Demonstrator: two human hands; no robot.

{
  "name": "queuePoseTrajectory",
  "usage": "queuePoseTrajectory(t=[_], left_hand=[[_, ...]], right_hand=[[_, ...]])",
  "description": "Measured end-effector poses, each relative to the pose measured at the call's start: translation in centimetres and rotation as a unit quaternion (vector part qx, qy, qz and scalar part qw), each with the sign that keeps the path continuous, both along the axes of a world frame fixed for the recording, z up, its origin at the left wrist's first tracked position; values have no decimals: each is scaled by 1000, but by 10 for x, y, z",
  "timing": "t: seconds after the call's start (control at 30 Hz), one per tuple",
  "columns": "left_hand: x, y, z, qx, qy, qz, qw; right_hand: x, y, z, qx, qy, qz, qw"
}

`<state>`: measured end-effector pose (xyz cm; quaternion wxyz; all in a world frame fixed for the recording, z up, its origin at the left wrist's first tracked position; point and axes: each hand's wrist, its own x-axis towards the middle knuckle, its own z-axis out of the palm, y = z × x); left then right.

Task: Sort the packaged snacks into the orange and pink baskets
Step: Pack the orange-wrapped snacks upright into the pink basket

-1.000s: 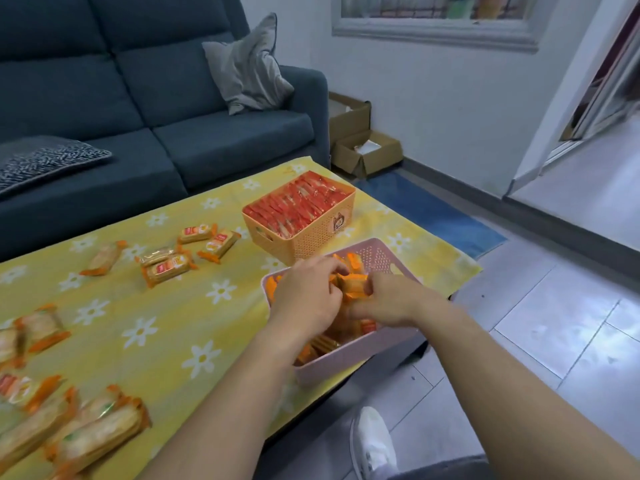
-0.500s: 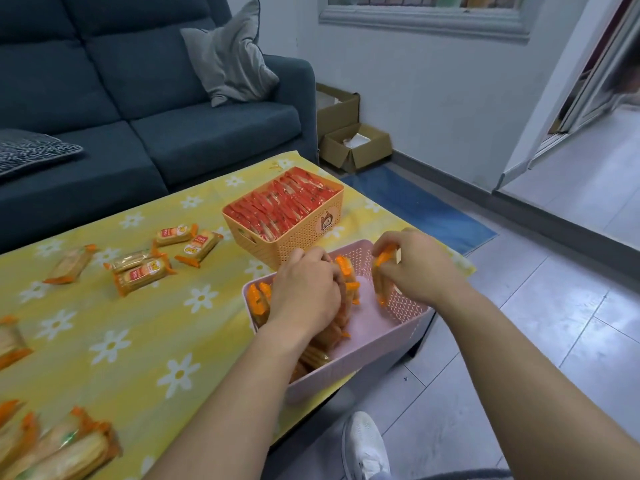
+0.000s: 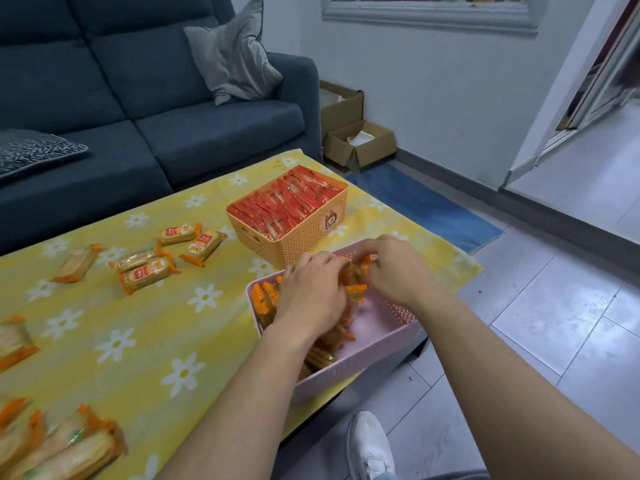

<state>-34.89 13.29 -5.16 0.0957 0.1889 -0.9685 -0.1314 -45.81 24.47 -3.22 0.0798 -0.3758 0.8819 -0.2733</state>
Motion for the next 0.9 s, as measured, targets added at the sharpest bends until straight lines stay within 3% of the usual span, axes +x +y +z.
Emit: queuePoseTrajectory(t=[0.13, 0.23, 0.4, 0.47, 0.57, 0.63, 0.73, 0.8, 0.9], left_hand=[[4, -2, 1, -29, 43, 11, 999], [6, -5, 1, -59, 12, 2, 998], [10, -11, 0, -61, 10, -17, 998], [14, -14, 8, -15, 56, -18, 998], [31, -21, 24, 155, 138, -2, 978], [49, -30, 32, 247, 180, 19, 952], [73, -42, 39, 338, 208, 45, 917], [84, -49, 40, 347, 211, 71, 911], [94, -56, 40, 315, 219, 111, 917]], right_hand=[[-2, -2, -10, -15, -92, -24, 995], [0, -2, -11, -16, -148, -24, 989], [1, 2, 1, -31, -86, -42, 995], [5, 4, 10, -84, -30, -62, 994], [12, 8, 21, -151, 14, -88, 985], [20, 7, 25, -161, -20, -77, 984], [41, -1, 27, -168, -151, 5, 974], [56, -10, 25, -142, -156, 40, 977], [67, -18, 18, -22, -58, 46, 997]])
